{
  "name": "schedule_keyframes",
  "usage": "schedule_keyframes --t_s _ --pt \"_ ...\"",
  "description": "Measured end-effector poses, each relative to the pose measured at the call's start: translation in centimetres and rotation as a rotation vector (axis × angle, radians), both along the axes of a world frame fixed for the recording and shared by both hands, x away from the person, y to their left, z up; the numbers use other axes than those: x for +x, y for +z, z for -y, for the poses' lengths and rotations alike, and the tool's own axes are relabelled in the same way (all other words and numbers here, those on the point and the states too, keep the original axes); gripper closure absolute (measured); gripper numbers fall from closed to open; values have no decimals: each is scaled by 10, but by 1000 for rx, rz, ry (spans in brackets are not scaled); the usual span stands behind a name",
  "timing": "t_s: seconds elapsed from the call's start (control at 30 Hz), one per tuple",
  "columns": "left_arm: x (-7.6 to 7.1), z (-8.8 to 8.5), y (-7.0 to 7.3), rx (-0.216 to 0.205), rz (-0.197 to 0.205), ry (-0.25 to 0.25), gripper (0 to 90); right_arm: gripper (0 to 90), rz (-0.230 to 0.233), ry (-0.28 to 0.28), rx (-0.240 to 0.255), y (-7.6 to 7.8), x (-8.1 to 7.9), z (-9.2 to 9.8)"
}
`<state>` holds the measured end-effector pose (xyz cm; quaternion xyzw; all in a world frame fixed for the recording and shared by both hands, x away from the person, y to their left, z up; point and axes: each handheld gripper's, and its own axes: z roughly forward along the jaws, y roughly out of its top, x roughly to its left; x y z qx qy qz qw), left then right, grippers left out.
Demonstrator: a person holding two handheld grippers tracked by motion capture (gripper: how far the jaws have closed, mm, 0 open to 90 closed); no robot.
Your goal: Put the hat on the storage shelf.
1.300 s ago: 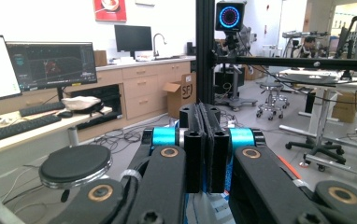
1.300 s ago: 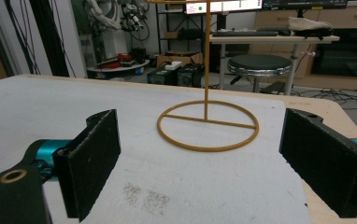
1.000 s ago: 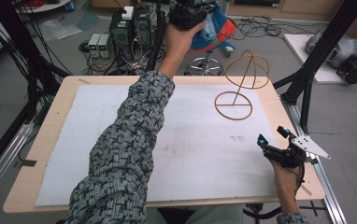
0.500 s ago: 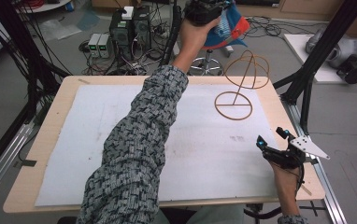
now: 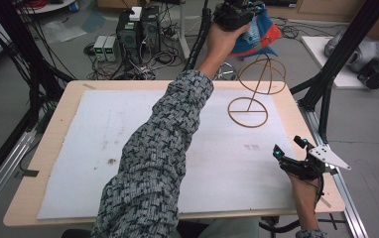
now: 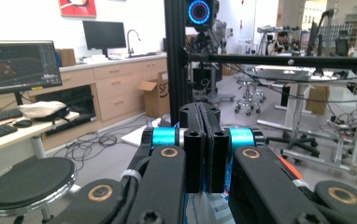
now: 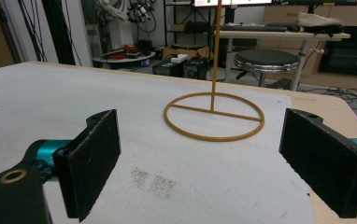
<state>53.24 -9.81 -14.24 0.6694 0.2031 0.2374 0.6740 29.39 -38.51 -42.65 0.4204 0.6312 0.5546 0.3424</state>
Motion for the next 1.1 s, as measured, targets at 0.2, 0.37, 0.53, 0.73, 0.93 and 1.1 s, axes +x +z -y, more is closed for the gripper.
schedule_keyframes --t_s 0.2,0.37,0.53,0.73,0.93,1.1 --pt "-1 7 -8 29 -25 -35 882 117 4 -1 5 0 0 1" --pt "-2 8 -15 63 -42 -59 882 117 -4 2 -2 0 2 -1" --pt "-3 10 -22 99 -55 -77 882 118 -6 12 -13 0 5 -5" --pt "-7 18 -29 143 -62 -108 882 118 -9 14 -10 -1 8 -6" --pt "-10 28 -34 172 -65 -130 882 118 -6 18 -13 -1 9 -7" --pt "-11 36 -40 182 -75 -140 882 118 -8 19 -14 0 8 -7"
